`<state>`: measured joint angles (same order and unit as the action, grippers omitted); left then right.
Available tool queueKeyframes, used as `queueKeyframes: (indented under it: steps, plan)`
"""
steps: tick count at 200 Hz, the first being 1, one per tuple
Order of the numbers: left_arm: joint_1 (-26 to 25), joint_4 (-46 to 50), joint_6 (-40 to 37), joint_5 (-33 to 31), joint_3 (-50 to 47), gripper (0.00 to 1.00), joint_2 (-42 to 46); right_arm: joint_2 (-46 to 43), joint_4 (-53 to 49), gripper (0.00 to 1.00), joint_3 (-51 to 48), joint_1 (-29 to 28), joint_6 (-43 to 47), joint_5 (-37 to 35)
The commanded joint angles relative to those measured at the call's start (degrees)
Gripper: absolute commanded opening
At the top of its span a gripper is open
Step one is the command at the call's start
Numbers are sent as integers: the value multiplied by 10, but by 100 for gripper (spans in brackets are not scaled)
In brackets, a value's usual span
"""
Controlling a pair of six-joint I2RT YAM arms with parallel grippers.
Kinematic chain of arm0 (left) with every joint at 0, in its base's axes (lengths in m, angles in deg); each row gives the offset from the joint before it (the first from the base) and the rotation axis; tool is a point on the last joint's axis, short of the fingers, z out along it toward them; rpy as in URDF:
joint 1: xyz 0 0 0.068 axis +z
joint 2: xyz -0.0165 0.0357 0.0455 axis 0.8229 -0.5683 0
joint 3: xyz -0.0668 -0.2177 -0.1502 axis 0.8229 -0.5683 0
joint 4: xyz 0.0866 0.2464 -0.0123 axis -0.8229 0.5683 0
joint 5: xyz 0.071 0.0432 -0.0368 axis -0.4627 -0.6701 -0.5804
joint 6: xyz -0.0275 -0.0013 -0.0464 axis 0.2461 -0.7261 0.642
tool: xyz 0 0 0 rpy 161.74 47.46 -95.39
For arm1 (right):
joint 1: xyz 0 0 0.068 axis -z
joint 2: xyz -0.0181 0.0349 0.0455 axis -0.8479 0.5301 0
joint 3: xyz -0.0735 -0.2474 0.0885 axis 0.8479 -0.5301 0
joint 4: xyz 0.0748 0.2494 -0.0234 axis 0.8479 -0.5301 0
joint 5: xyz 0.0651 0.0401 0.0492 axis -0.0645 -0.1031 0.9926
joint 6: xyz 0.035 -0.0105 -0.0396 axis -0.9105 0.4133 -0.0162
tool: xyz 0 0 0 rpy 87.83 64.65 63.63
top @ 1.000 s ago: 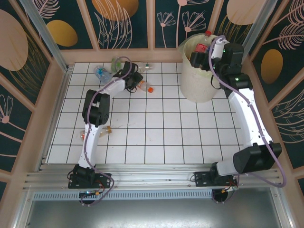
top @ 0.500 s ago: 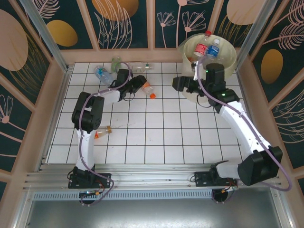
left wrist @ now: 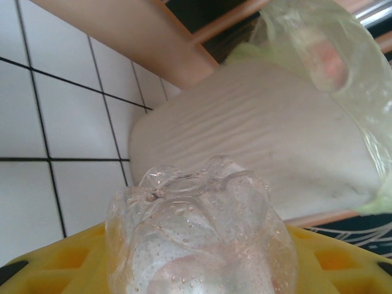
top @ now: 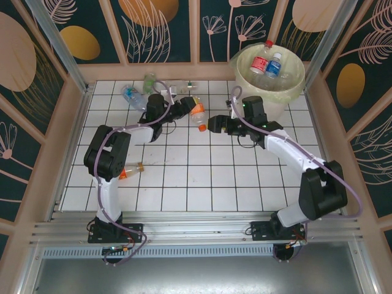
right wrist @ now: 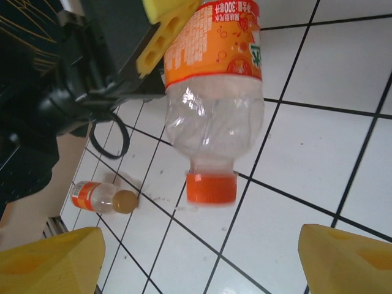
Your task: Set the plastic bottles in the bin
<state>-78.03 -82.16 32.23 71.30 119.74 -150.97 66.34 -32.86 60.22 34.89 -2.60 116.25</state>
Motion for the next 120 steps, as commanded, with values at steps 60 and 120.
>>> queueKeyframes:
  steps: [60, 120]
  plan:
    - [-10, -102, 43, 10, -41, 53, 39, 94, 64, 73, 21, -41, -14, 18]
    - [-13, -112, 54, 15, -52, 53, 35, 107, 76, 58, 37, -43, -16, 10]
